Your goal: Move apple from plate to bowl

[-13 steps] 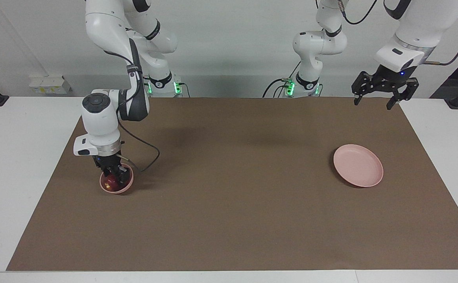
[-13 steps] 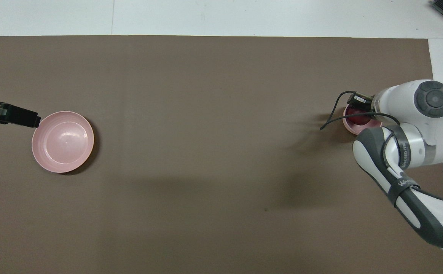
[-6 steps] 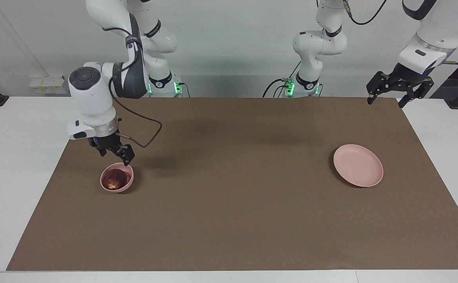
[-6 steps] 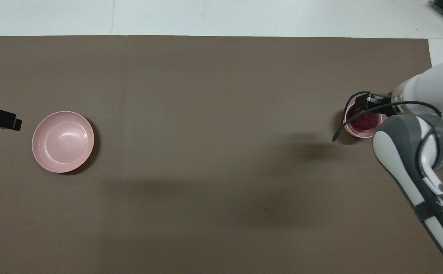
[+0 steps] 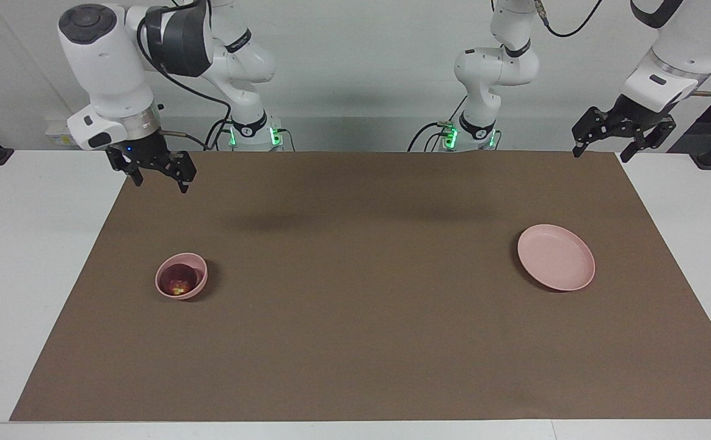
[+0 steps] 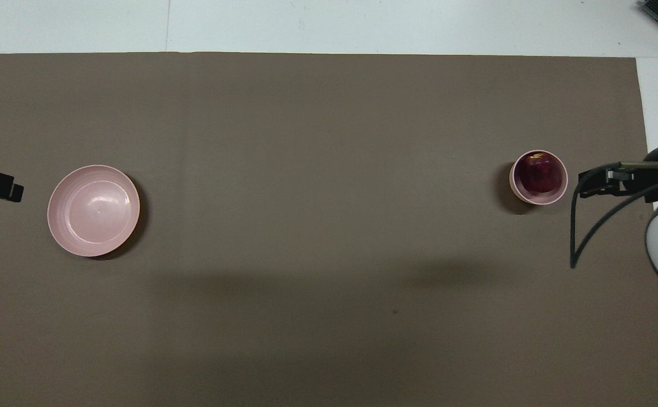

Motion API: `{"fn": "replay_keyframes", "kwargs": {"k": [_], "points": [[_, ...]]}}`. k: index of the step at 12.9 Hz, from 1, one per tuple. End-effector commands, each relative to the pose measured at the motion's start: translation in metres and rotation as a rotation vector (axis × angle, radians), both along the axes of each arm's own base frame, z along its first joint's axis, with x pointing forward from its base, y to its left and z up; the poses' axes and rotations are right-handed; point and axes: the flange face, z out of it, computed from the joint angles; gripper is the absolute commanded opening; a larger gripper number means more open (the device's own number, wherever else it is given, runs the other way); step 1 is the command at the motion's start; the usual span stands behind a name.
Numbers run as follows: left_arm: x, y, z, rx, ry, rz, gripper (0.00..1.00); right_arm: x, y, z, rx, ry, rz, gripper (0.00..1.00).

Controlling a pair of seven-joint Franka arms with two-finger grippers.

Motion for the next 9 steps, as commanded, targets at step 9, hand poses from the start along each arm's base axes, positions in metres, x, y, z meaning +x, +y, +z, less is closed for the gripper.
{"fn": "replay_keyframes", "kwargs": {"k": [9], "points": [[-0.003,-0.001,0.006,-0.009,-0.004,0.004,1.0,-0.02,0.005,0.061,0.114,0.057,-0.011,1.0]]}}
